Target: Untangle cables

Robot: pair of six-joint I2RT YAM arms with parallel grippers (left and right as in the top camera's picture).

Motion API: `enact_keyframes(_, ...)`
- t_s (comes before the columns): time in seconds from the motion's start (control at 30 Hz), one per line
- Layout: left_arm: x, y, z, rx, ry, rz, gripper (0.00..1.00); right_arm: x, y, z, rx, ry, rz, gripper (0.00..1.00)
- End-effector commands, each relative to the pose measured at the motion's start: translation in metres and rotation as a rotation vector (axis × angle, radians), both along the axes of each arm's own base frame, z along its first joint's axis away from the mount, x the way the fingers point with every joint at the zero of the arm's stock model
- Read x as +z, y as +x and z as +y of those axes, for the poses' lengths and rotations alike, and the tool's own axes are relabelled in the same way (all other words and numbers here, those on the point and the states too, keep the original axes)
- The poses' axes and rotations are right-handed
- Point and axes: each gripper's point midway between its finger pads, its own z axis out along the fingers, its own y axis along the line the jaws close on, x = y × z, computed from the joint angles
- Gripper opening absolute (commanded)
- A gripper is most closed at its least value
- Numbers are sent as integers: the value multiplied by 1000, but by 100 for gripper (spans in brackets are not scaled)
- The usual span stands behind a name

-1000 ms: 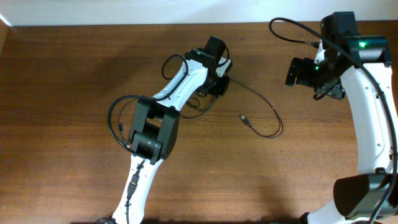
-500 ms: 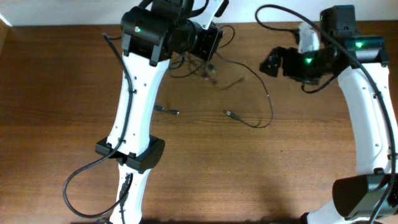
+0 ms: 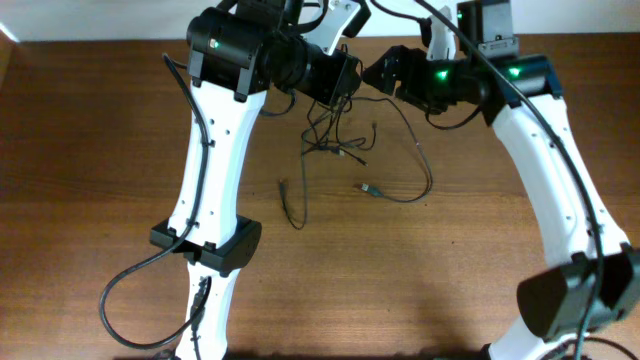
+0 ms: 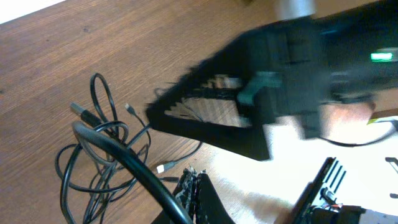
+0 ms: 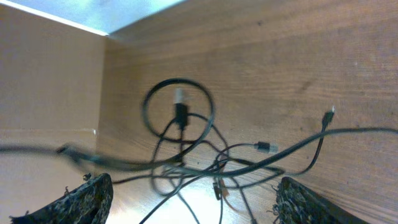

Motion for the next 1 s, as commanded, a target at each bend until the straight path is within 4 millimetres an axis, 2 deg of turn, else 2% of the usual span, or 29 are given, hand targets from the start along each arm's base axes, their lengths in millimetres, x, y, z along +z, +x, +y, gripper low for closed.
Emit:
enact_keyframes(0.0,9,-8,-6,-57,-60,6,0,-25,15,3,-28,8,59,83)
enact_keyframes(0.1,10,-6,-4,-52,-64,7,0,-44,17,11,-8,6,98,79)
enact_keyframes(0.2,14,-7,-4,-66,-98,15,0,-49,18,14,-7,-4,101,75)
enact_keyframes(0.23,18,-8,-4,-80,-133,23,0,-54,19,13,-12,-9,111,72)
enact_keyframes(0.37,37,-12,-4,-143,-266,42,0,-70,28,19,-2,-7,118,70)
enact_keyframes(0.5,49,-16,-7,-182,-337,49,0,-61,37,43,39,14,29,70)
enact_keyframes(0.6,55,-18,-10,-207,-371,48,0,-58,38,49,33,28,25,69)
enact_keyframes(0.63,57,-18,-10,-208,-382,48,0,-58,37,49,33,28,26,64)
enact_keyframes(0.67,60,-12,-5,-186,-390,44,0,-61,34,48,33,24,44,48)
enact_keyframes(0.7,63,-8,-1,-180,-404,36,0,-63,32,47,31,19,59,40)
enact_keyframes(0.83,69,18,32,-98,-423,-13,0,-77,19,33,14,-9,161,20)
enact_keyframes(0.9,70,27,47,-63,-423,-29,0,-82,13,28,27,-29,178,4)
enact_keyframes(0.97,71,36,64,-25,-422,-41,0,-88,2,25,66,-59,202,4)
